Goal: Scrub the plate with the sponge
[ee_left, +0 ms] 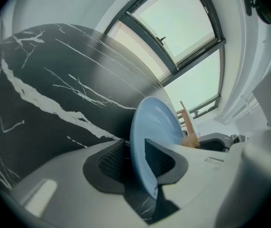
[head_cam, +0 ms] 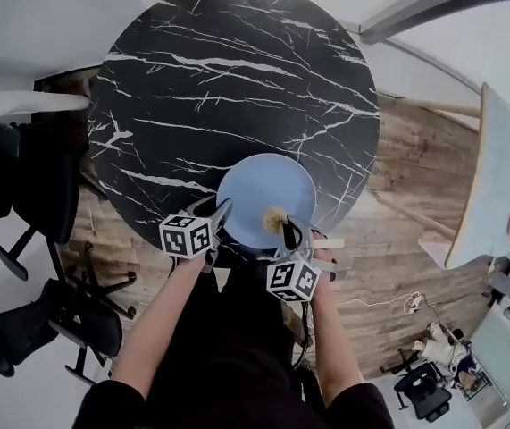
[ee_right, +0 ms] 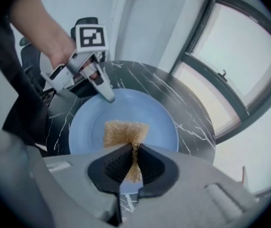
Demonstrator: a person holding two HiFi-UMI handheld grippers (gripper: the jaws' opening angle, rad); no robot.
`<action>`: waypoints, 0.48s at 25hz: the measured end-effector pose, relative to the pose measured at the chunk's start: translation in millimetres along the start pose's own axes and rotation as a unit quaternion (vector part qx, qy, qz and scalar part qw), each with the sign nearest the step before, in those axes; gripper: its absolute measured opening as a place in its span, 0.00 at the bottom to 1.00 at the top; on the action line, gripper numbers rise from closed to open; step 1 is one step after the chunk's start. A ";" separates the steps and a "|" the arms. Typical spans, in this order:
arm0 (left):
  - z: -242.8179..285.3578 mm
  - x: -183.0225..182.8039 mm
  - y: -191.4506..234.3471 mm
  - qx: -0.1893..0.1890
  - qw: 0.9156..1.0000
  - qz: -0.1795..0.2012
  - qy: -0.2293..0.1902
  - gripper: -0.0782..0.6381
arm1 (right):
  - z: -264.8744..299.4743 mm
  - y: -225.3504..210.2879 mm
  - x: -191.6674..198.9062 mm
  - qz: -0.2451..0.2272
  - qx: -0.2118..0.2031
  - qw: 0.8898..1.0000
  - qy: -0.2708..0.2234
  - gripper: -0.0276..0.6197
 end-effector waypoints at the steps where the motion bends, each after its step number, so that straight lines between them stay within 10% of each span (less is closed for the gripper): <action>1: -2.1 -0.2 -0.5 0.004 1.000 0.002 0.003 0.31 | -7.1 -3.6 -4.4 0.028 0.006 0.999 -0.015 0.09; 5: -17.2 -3.5 2.5 0.005 1.000 0.012 0.008 0.34 | -39.5 -22.4 -19.9 0.152 0.032 0.984 -0.091 0.09; 12: -73.9 -25.3 -21.9 0.011 0.995 0.085 -0.059 0.18 | -111.7 -42.5 -44.2 0.324 0.045 0.915 -0.237 0.09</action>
Point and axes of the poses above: the fingertips, and each gripper's own axes: z forward along the fingers, y to its left, x out of its underside, the point moved 7 cm from there along -z, backward along the fingers, and after that the axes turned 8 degrees about z, right-handed, at the moved point
